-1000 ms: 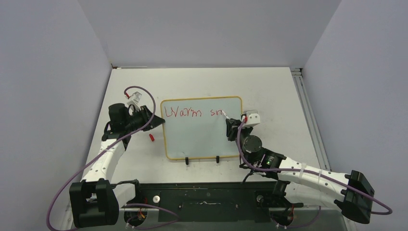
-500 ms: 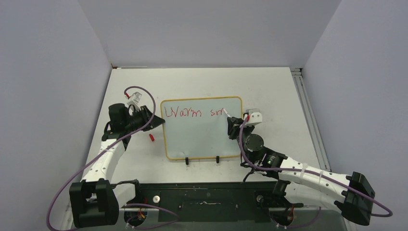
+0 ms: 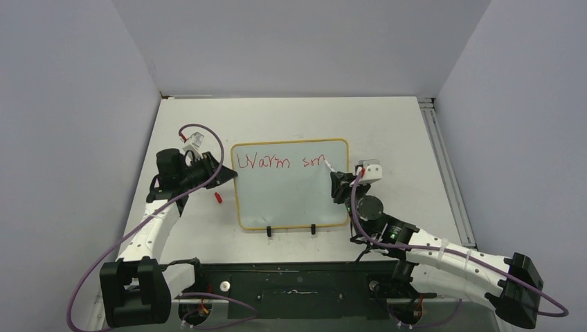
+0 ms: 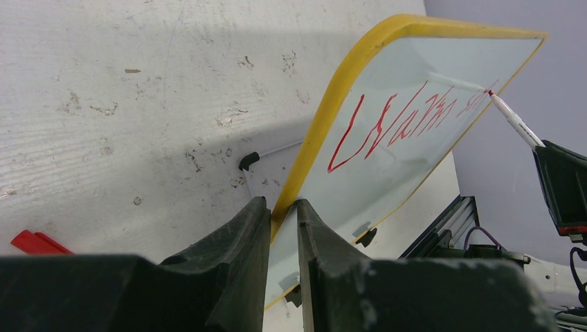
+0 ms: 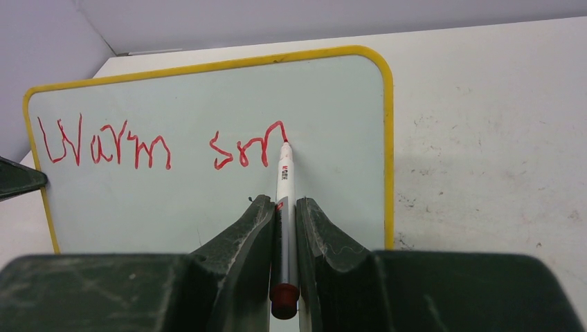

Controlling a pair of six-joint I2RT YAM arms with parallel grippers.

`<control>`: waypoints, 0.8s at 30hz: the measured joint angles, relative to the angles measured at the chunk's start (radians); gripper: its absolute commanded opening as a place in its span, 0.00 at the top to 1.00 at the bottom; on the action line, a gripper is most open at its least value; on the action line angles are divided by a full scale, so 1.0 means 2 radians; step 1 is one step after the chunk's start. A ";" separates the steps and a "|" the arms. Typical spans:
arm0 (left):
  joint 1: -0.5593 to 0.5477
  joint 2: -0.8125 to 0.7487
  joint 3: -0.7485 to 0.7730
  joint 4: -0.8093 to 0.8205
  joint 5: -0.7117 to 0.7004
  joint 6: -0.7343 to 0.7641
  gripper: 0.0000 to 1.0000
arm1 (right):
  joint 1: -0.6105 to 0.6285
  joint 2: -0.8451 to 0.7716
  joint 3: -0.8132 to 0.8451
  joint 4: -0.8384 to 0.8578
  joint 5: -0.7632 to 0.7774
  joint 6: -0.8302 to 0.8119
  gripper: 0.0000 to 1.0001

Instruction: Write a sentence on the whiteboard

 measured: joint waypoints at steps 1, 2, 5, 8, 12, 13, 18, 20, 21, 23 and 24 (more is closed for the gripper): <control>0.000 0.000 0.000 0.000 0.000 0.000 0.81 | 0.000 -0.003 -0.002 -0.002 0.000 0.003 0.95; 0.000 0.000 0.000 0.000 0.000 0.000 0.81 | 0.000 -0.005 -0.004 -0.003 0.000 0.006 0.95; 0.000 0.000 0.000 0.000 0.000 0.000 0.81 | 0.000 -0.013 -0.008 -0.009 -0.002 0.012 0.95; 0.000 0.000 0.000 0.000 0.000 0.000 0.81 | 0.000 -0.018 -0.012 -0.015 -0.004 0.019 0.95; 0.000 -0.001 0.000 0.000 0.000 0.000 0.81 | 0.000 -0.020 -0.013 -0.021 -0.004 0.021 0.95; 0.000 -0.001 0.000 0.000 0.000 0.000 0.81 | 0.000 -0.021 -0.013 -0.022 -0.005 0.021 0.95; 0.000 -0.001 0.000 0.000 0.000 0.000 0.81 | 0.000 -0.021 -0.013 -0.023 -0.006 0.021 0.95; 0.000 -0.001 0.000 0.000 0.000 0.000 0.81 | 0.000 -0.022 -0.013 -0.024 -0.008 0.021 0.95; 0.000 -0.001 0.000 0.000 0.000 0.000 0.81 | 0.000 -0.023 -0.013 -0.027 -0.010 0.021 0.95; 0.000 -0.002 0.000 -0.001 0.000 0.000 0.81 | 0.000 -0.027 -0.011 -0.034 -0.014 0.021 0.95; 0.000 -0.002 0.000 -0.001 0.000 0.000 0.81 | 0.000 -0.029 -0.009 -0.039 -0.017 0.021 0.95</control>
